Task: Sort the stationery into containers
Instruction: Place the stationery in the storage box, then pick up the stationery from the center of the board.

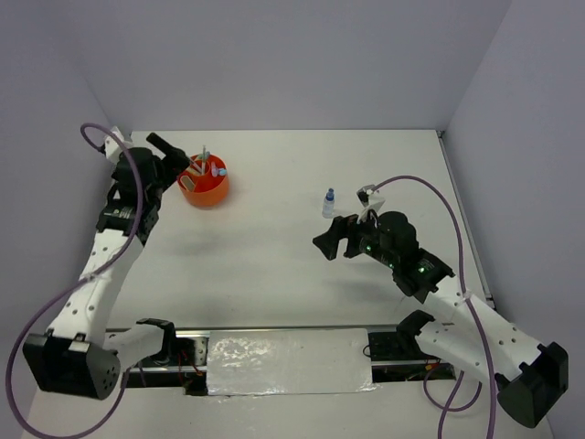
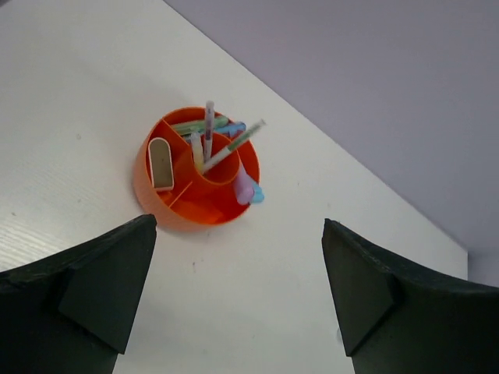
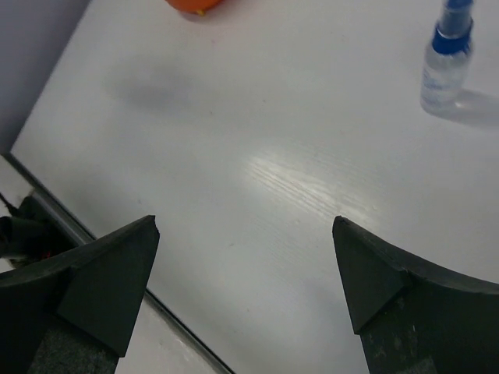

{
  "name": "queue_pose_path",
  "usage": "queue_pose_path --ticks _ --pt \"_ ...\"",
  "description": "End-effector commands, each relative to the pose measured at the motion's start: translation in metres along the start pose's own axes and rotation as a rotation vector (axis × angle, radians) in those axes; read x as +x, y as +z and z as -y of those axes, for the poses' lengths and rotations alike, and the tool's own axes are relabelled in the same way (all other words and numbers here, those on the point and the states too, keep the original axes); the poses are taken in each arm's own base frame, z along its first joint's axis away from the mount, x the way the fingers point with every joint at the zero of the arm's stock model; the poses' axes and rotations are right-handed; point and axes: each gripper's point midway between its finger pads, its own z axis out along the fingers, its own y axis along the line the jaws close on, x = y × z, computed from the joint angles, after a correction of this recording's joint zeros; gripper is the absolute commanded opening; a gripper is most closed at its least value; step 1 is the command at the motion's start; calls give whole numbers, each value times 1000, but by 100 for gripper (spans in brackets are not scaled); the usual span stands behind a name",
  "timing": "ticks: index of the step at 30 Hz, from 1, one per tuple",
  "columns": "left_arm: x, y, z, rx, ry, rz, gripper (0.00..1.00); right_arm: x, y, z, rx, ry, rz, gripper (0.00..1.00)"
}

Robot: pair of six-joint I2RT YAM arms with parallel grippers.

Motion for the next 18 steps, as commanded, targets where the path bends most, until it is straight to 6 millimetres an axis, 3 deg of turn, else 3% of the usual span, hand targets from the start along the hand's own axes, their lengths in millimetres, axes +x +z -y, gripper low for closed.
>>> queue_pose_path --ticks 1,2,3,4,6,7,8,10,11,14,16,17,18 --pt "32 -49 -12 54 268 -267 99 -1 -11 18 149 13 -56 100" --pt "33 -65 6 157 308 -324 99 10 -20 26 193 9 -110 100" --pt "35 -76 8 195 363 -368 99 10 -25 27 204 -4 -117 100" --pt "44 -92 -3 216 461 -441 99 4 -31 35 252 -16 -93 100" --pt "64 -117 3 318 570 -513 99 -5 -42 43 295 -40 -30 100" --pt "59 -126 10 368 593 -452 99 -10 -44 45 303 -52 4 100" --pt "79 -123 -4 361 615 -472 99 -27 -46 48 327 -59 95 100" --pt "82 -122 -8 377 590 -416 99 -29 -41 59 363 -63 152 100" --pt "95 -114 -14 381 581 -411 99 -40 -35 62 377 -70 205 100" --pt "117 -104 -27 384 512 -444 99 -39 -9 69 385 -152 165 100" --pt "118 -101 -34 369 549 -483 99 -52 3 68 400 -206 140 100" --pt "117 -97 -43 318 563 -474 99 -43 18 78 427 -253 65 98" --pt "109 -90 -57 213 557 -443 99 -59 25 74 431 -271 75 96"
